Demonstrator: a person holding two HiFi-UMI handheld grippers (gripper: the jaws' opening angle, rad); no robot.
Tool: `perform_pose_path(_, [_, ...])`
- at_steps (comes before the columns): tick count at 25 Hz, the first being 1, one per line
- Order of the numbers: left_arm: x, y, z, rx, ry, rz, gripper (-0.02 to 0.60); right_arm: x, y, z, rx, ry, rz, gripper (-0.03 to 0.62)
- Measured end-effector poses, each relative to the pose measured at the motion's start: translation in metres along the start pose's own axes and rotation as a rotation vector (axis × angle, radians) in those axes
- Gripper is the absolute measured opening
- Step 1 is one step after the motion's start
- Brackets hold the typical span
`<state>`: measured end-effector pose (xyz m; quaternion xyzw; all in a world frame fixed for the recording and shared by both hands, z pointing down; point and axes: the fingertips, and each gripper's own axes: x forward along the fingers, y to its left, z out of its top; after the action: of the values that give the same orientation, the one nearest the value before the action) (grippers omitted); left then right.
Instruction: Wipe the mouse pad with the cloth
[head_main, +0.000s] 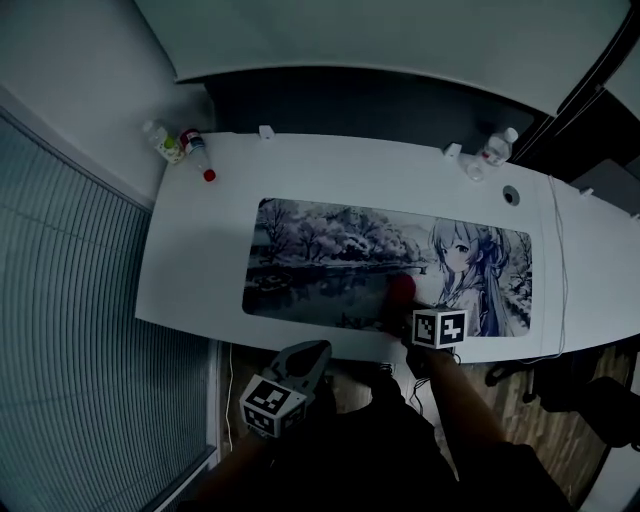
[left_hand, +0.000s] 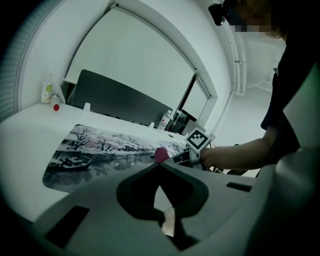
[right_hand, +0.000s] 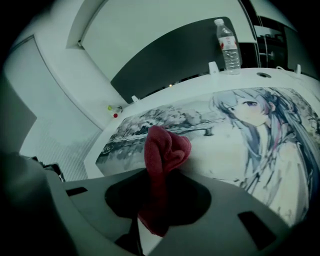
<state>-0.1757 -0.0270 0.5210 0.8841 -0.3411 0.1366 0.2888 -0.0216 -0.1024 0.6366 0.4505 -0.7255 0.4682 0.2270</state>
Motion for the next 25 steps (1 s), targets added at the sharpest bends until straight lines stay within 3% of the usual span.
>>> perform_pose_path(14, [-0.081, 0.074, -0.014, -0.025, -0.016, 0.059, 0.005, 0.096, 0.148, 0.007, -0.115, 0.040, 0.109, 0.107])
perform_pose_path(25, [-0.113, 0.107, -0.016, -0.049, -0.019, 0.086, 0.005, 0.138, 0.217, 0.008, -0.172, 0.066, 0.163, 0.107])
